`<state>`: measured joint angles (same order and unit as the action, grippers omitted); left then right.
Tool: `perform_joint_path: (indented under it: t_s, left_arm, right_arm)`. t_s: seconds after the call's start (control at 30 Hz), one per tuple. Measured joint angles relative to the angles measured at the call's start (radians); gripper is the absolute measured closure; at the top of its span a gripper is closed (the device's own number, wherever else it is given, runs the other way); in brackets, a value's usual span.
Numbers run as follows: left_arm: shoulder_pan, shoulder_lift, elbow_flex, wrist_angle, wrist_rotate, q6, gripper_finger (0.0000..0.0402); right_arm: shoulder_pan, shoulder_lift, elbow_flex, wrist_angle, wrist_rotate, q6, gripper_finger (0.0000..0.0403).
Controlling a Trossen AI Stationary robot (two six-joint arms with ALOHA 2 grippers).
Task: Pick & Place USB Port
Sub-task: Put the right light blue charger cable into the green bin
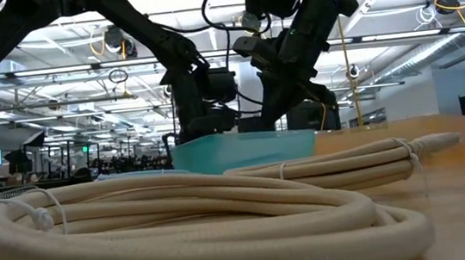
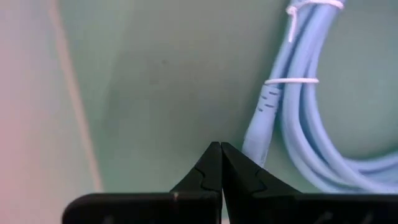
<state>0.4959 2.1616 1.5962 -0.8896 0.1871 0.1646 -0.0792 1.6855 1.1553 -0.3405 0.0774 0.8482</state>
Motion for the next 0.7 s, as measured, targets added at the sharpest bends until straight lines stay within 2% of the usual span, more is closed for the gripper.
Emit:
perform_joint_path:
  t_s: [0.13, 0.33, 0.4, 0.53, 0.7]
  left_arm:
    - [-0.008, 0.0, 0.0, 0.005, -0.022, 0.007, 0.0401]
    - [0.023, 0.0, -0.001, 0.011, -0.014, 0.005, 0.0401]
    - [0.034, 0.0, -0.001, 0.011, -0.015, 0.003, 0.0401]
    - [0.045, 0.0, -0.002, 0.019, -0.009, -0.008, 0.0401]
    - [0.043, 0.001, -0.002, 0.027, -0.004, -0.008, 0.0401]
  right_arm:
    - [0.004, 0.0, 0.0, -0.004, -0.093, -0.027, 0.0403]
    - [0.071, -0.001, 0.001, -0.054, -0.241, -0.076, 0.0403]
    - [0.091, -0.001, 0.001, -0.089, -0.186, -0.074, 0.0403]
    - [0.102, -0.001, 0.001, -0.097, -0.006, -0.055, 0.0403]
    - [0.075, -0.001, 0.001, -0.093, 0.08, -0.06, 0.0403]
